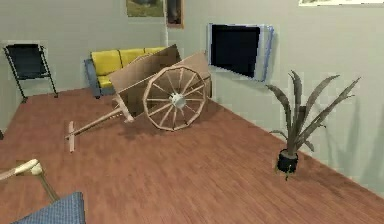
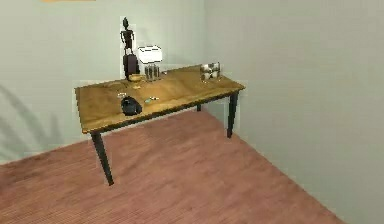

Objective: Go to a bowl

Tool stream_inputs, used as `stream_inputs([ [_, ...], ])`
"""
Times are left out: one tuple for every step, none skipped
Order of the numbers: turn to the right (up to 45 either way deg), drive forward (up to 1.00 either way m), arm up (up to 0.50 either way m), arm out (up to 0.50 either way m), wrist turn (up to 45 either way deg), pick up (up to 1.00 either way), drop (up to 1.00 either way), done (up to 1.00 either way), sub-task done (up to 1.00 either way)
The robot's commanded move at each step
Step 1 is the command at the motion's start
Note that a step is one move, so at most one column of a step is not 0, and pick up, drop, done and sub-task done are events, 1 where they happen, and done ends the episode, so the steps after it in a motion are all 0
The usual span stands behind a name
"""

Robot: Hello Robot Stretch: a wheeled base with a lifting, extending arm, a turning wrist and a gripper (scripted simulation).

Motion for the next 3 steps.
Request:
stream_inputs([
  [0.0, 0.5, 0.0, 0.0, 0.0, 0.0, 0.0, 0.0, 0.0],
  [-30.0, 0.0, 0.0, 0.0, 0.0, 0.0, 0.0, 0.0, 0.0],
  [0.0, 0.9, 0.0, 0.0, 0.0, 0.0, 0.0, 0.0, 0.0],
])
